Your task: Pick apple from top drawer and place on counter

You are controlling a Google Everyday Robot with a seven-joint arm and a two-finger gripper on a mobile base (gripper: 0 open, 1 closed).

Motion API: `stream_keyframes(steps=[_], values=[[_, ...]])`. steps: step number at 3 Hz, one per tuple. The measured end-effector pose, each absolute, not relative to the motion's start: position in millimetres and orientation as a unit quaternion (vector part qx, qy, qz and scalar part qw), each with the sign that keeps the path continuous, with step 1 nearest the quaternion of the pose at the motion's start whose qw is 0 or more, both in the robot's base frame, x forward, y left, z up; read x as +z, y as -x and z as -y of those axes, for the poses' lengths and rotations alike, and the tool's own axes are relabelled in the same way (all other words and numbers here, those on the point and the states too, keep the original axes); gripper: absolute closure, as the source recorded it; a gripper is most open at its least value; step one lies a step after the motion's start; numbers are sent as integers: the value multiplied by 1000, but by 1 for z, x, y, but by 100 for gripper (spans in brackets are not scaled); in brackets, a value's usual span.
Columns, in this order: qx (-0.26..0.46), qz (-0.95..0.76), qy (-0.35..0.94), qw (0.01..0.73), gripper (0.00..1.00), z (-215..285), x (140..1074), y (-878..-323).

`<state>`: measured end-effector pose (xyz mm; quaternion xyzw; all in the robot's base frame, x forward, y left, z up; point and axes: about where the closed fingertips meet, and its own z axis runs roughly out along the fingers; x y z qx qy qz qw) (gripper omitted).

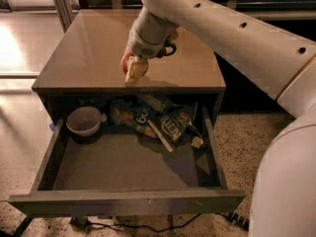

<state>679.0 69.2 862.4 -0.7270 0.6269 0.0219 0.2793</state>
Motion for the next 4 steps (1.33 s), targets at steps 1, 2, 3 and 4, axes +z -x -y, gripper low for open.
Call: stream_keyframes(steps=[1, 2, 3, 4], values=[[32, -623, 733, 269, 100, -74, 853, -684], [52, -602, 759, 243, 100, -82, 849, -687], [52, -602, 759, 243, 100, -82, 849, -687], [67, -589, 772, 230, 100, -94, 834, -685]])
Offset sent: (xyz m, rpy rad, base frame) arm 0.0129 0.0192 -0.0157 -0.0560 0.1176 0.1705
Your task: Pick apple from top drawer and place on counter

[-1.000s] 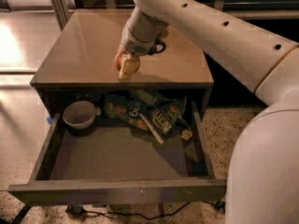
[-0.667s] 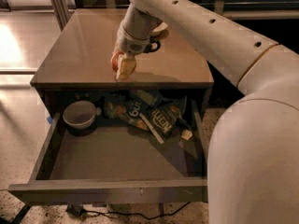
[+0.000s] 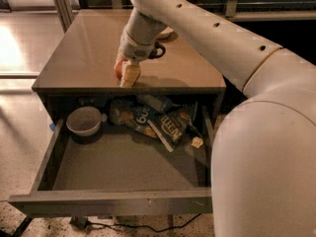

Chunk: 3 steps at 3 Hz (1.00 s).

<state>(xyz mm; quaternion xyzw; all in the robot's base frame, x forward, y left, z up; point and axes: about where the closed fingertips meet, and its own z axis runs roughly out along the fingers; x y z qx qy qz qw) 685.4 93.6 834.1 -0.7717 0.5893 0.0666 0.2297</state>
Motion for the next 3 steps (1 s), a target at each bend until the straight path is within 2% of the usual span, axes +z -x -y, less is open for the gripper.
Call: stream_keyframes(steps=[1, 3], values=[[67, -589, 772, 230, 100, -94, 834, -685], [67, -589, 772, 230, 55, -94, 834, -685]])
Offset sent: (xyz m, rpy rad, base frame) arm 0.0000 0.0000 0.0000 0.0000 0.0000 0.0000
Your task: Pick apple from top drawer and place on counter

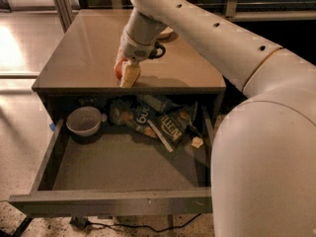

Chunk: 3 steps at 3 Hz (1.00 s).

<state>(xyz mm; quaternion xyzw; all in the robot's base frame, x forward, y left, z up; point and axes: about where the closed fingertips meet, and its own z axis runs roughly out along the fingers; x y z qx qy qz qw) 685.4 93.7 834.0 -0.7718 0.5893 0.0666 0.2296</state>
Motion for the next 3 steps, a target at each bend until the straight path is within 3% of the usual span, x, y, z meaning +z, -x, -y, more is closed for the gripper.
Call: stream_keyframes(steps=[1, 2, 3], values=[[67, -589, 772, 230, 31, -94, 834, -685], [67, -589, 772, 229, 0, -94, 834, -685], [67, -589, 772, 229, 0, -94, 834, -685]])
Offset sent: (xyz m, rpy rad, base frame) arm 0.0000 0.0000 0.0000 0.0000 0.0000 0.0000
